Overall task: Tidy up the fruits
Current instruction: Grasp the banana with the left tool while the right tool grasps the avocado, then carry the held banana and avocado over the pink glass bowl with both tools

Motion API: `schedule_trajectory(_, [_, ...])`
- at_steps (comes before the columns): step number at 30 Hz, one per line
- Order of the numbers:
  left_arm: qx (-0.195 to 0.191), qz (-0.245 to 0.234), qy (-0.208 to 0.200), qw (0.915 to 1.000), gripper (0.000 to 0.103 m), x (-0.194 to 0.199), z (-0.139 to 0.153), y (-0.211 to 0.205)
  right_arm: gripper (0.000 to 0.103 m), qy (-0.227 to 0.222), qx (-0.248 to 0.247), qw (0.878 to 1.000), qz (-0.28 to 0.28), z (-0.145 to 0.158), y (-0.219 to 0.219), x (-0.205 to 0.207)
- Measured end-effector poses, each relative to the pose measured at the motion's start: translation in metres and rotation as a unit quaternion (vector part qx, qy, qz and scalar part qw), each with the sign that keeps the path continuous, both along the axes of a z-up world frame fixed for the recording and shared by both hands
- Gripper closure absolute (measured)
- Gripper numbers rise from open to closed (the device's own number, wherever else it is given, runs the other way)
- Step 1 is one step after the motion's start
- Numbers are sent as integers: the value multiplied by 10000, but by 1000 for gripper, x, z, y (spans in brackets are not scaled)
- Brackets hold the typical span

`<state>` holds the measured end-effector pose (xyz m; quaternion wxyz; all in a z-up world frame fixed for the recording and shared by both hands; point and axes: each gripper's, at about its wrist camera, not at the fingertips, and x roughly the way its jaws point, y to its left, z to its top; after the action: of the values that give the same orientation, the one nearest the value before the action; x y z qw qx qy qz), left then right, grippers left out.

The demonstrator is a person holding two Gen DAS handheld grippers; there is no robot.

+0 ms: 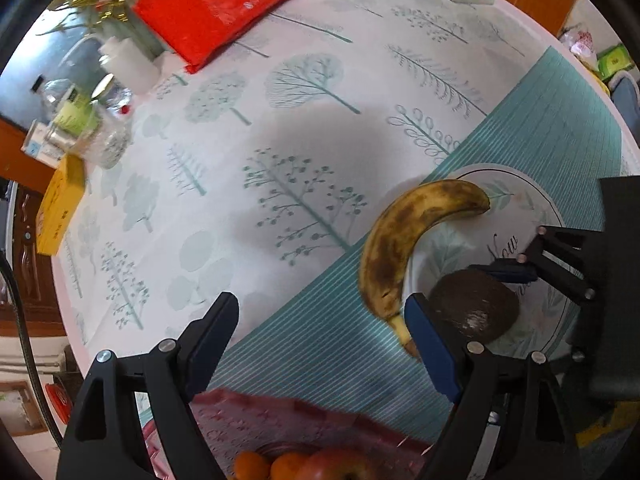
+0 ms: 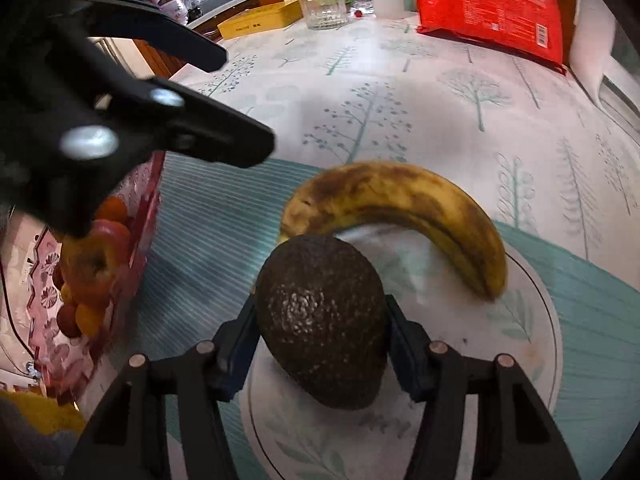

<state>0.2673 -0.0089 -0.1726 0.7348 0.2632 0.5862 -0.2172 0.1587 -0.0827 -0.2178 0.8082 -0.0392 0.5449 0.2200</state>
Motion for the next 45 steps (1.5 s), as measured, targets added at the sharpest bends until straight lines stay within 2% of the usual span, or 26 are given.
schedule_trajectory(10, [181,-502,235,9983,19,9,-37,-60,44,125,210,9919,-1244,3,-85,-18])
schedule_trajectory(14, [242,-583,407,9972,31,17,-54,-76,44,156,343,9865,-1592,3,-108,-22])
schedule_trajectory(19, [168,-724,635,9952,31,20,-63,-80,44,177,516,9836,-1719,4,-118,-26])
schedule_trajectory(25, [45,-628,893,9940,40,27,-69,-71,44,149,607,9833,-1707,2,-124,-23])
schedule_trajectory(27, [-62,-602,938,9938,45,28,-68,-67,44,130,646,9832,-1700,3,-127,-25])
schedule_trajectory(29, [-122,-682,898,9935,58,25,-66,-66,44,114,656,9833,-1692,2,-129,-22])
schedule_trajectory(30, [-83,-700,826,9941,58,22,-64,-66,44,103,650,9834,-1691,2,-129,-22])
schedule_trajectory(34, [-260,-276,939,9949,66,22,-59,-55,44,101,665,9824,-1741,3,-129,-19])
schedule_trajectory(37, [-635,93,1084,9920,71,22,-52,-45,44,131,716,9805,-1827,3,-129,-16])
schedule_trajectory(45, [-1333,521,986,9848,71,1,-22,-25,45,149,841,9778,-1914,9,-120,-12])
